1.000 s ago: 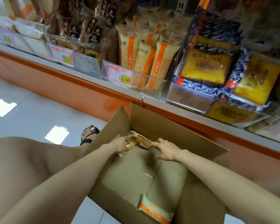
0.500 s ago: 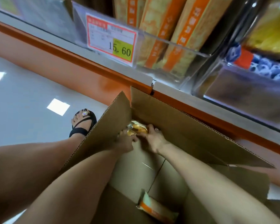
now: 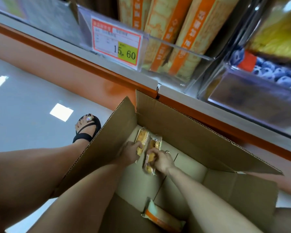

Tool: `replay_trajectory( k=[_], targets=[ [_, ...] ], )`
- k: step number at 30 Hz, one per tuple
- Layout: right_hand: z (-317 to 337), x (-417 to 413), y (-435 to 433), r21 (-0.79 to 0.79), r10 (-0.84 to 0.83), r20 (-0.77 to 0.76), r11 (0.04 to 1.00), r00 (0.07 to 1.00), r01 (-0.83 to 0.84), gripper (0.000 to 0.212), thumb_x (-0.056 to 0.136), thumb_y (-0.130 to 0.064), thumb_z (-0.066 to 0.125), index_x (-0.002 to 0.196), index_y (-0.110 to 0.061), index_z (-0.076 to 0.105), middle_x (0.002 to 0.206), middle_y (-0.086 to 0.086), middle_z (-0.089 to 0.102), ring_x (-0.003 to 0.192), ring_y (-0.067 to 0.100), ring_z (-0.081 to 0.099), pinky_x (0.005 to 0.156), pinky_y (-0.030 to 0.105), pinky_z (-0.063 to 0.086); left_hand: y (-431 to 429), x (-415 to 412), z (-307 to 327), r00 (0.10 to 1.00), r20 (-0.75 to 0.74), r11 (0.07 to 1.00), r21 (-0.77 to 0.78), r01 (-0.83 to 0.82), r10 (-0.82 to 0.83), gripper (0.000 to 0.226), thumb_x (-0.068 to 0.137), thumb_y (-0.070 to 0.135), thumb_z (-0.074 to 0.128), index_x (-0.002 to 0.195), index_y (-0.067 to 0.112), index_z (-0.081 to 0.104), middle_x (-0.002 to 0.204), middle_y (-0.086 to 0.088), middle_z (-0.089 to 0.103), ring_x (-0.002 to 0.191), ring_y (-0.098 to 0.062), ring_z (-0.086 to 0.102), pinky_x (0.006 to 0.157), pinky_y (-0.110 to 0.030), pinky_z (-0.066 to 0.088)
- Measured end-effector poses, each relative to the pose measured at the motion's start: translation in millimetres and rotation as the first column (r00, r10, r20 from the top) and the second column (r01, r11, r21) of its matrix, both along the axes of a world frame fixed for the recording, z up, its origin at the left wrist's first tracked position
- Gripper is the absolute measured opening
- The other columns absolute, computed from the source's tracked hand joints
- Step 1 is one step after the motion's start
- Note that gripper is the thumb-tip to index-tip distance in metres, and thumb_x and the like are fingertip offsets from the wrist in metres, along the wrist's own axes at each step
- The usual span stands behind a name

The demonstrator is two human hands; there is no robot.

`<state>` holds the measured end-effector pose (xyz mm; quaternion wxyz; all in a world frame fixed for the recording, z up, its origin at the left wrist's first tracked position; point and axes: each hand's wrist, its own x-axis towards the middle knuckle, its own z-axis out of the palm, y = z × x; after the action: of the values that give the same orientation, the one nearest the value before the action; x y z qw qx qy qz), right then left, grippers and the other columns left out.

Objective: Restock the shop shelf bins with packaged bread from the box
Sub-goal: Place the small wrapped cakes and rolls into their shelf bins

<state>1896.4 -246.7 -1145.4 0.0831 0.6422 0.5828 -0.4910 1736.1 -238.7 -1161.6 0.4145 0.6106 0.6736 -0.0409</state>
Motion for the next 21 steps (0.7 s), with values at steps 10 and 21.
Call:
replay_trajectory(
  k=[10,21],
  targets=[
    [6.5,24.7,-29.4,-0.094,-0.389,-0.11,0.92,0.915,0.38,0.034,0.074,-0.006,0.069,0.081,-0.035,0.051,0.11,0.007,0.059,0.093,0.023,0.06,0.078,0.027,0.051,17.7,14.4,3.4,0.996,-0.073,0.998,0.034,0.051,-0.048,0.035,0.083,0.016,0.066,0.113,0.027,0.052,0.135,-0.009,0.028,0.117,-0.027,0.043,0.096,-0.032,0.039],
    [90.0,51.7,-12.3,-0.103,-0.13,-0.3,0.989,0.945,0.103,0.06,0.065,-0.002,0.067,0.115,-0.035,0.056,0.126,-0.002,0.048,0.108,0.017,0.051,0.08,0.022,0.046,-2.6,-17.4,91.8,0.982,0.129,0.99,0.018,0.14,-0.141,0.032,0.08,0.017,0.066,0.085,0.043,0.049,0.111,-0.003,0.053,0.099,-0.022,0.05,0.077,-0.027,0.036]
  ],
)
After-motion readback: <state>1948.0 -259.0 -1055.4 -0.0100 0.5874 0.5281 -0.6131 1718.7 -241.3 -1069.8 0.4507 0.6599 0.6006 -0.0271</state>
